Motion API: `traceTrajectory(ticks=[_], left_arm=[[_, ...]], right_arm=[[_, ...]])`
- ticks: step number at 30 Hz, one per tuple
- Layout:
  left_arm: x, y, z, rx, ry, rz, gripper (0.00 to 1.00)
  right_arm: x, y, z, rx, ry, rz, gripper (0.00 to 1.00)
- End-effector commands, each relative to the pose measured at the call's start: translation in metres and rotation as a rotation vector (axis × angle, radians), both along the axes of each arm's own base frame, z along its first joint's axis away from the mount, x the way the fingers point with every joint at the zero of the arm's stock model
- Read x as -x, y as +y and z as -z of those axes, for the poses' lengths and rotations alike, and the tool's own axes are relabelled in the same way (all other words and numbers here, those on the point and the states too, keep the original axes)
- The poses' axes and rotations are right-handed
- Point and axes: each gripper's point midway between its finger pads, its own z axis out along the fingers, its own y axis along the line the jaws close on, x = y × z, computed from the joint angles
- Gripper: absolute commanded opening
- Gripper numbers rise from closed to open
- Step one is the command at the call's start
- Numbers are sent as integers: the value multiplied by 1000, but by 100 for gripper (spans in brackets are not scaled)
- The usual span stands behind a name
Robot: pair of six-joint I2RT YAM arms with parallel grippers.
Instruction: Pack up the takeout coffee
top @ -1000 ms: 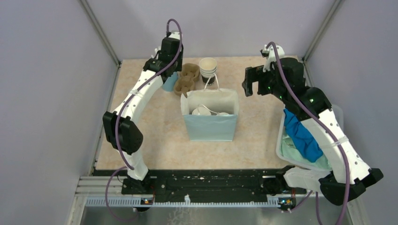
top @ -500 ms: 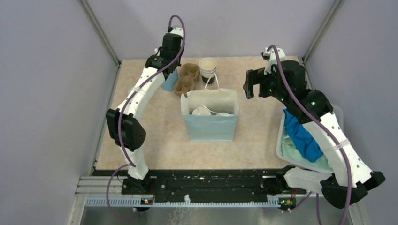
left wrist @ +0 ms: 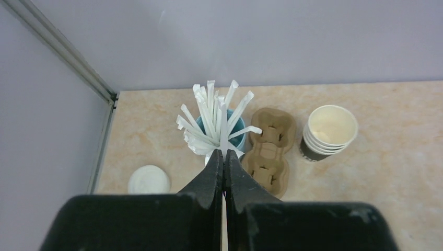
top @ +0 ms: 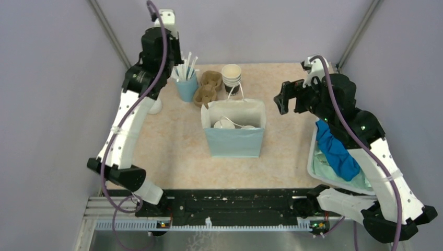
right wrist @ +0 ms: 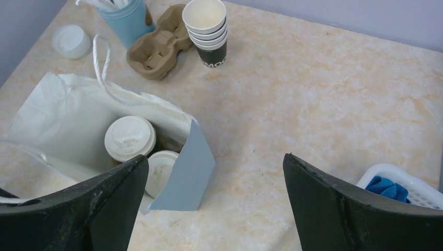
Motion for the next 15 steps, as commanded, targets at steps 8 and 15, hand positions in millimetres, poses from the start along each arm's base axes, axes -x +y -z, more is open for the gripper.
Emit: traceTrajectory(ticks=[8,15], left_arm=[[157,-50,-88,268,-116,570,0],[234,-59,-90,286,-52,800,0]], right_arm=[[23,-12,-1,-51,10,19,99],[37,-28,-21,-96,19,90,99]])
